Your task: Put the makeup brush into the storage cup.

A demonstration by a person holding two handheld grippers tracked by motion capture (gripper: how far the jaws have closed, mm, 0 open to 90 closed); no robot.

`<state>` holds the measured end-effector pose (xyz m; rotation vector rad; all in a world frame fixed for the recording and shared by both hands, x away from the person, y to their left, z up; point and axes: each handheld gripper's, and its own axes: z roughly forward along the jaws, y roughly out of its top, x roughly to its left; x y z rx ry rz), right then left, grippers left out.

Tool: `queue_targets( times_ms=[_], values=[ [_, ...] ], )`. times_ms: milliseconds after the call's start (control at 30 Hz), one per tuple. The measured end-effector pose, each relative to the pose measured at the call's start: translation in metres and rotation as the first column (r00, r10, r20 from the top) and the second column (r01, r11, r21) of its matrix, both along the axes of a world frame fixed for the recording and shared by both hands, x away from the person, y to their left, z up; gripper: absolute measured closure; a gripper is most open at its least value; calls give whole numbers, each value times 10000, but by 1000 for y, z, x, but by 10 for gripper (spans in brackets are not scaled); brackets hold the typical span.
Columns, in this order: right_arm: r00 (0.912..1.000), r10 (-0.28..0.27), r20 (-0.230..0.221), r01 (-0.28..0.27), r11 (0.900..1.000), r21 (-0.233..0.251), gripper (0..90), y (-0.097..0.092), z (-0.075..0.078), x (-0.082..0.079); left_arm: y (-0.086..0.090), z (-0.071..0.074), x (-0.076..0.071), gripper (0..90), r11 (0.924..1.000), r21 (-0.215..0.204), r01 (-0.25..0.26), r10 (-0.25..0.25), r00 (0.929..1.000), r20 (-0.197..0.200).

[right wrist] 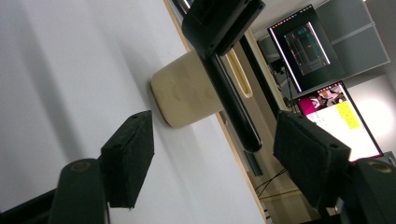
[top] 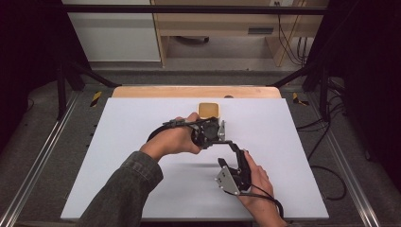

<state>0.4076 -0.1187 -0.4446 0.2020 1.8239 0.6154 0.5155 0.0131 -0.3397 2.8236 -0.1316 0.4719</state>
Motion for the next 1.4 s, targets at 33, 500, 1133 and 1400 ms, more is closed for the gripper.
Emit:
queue_targets(
  times_ms=[33, 500, 1133, 1400],
  values=[
    [10000, -89, -14, 89, 9999, 121, 301, 1, -1, 0, 0, 1, 0, 785, 10000, 43, 7, -7, 10000, 16],
    [9994, -18, 333, 31, 9993, -383, 326, 8, -1, 0, -3, 2, -2, 785, 9999, 65, 114, -114, 9999, 43],
    [9976, 108, 685, 2, 9875, -1578, 423, 13, -3, 1, -6, 0, -7, 785, 9996, 151, 252, -251, 9997, -30],
    [9955, 165, 937, 37, 9775, -2110, 497, 12, -1, 3, -9, -2, -9, 785, 9994, 236, 272, -267, 9994, -198]
  ],
)
